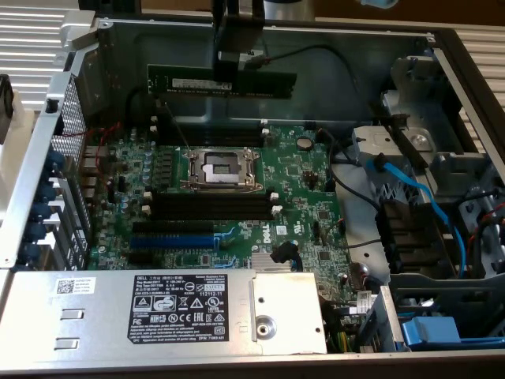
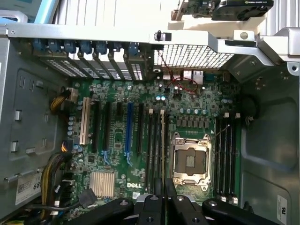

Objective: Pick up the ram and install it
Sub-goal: 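Insert the ram into the slot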

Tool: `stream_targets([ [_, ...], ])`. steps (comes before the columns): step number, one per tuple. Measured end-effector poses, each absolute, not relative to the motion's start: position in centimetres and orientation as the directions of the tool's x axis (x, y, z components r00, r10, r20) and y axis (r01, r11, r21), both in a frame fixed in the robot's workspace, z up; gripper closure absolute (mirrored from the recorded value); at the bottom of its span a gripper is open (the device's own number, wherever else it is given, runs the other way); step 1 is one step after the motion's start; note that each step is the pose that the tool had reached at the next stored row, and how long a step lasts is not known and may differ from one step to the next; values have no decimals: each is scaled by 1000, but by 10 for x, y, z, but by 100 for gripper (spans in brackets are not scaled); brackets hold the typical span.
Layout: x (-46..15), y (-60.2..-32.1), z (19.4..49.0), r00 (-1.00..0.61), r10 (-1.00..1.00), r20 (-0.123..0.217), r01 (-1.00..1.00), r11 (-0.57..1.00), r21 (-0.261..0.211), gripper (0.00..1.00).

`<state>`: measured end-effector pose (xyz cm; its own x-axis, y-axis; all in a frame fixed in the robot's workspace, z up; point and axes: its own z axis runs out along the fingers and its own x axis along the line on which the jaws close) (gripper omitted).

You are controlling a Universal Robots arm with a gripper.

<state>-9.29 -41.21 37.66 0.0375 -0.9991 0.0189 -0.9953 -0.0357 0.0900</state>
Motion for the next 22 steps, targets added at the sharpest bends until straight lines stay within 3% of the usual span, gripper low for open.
stream_targets([
  [22,-91,-417,368,38,-999,18,-995,-36,90,87],
])
